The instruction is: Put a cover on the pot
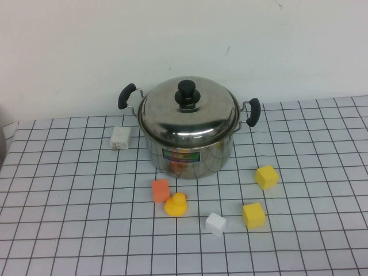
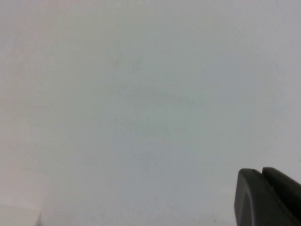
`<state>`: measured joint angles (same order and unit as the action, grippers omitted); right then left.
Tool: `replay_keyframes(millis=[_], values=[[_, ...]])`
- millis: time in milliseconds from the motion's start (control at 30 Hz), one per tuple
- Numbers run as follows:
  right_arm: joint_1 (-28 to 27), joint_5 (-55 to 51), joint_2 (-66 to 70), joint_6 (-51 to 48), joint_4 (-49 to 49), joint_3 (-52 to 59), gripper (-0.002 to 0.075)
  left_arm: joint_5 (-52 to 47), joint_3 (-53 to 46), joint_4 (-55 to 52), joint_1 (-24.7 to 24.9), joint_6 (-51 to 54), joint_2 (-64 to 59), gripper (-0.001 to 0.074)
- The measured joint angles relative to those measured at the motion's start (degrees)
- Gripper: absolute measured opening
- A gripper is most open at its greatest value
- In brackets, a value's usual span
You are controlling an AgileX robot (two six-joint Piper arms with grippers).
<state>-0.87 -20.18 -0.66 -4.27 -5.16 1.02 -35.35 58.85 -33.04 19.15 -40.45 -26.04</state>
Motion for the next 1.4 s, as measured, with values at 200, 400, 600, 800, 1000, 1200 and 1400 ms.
replay_keyframes(millis=[200,400,600,800,1000,1200,1400], values=[[0.0,0.0,0.0,0.0,0.0,0.0,0.0012,-0.24,0.0,0.0,0.0,0.0,2.04,0.0],[0.0,0.0,0.0,0.0,0.0,0.0,0.0012,-0.24,0.0,0.14,0.0,0.0,2.04,0.0],[0.0,0.0,0.0,0.0,0.0,0.0,0.0012,1.27,-5.38,9.23,-1.9,13.68,4.0,-0.0001],[0.0,0.0,0.0,0.0,0.0,0.0,0.0012,16.25,-26.24,25.2,-7.53,28.67,13.58,-0.0001],[0.0,0.0,0.0,0.0,0.0,0.0,0.0012,25.91,-47.43,29.97,-10.54,30.03,25.31,-0.0001],[0.0,0.0,0.0,0.0,0.0,0.0,0.0012,26.36,-59.42,36.69,-12.16,30.03,26.53,-0.0001],[0.0,0.0,0.0,0.0,0.0,0.0,0.0012,25.11,-60.01,37.71,-12.27,30.03,26.66,-0.0001]])
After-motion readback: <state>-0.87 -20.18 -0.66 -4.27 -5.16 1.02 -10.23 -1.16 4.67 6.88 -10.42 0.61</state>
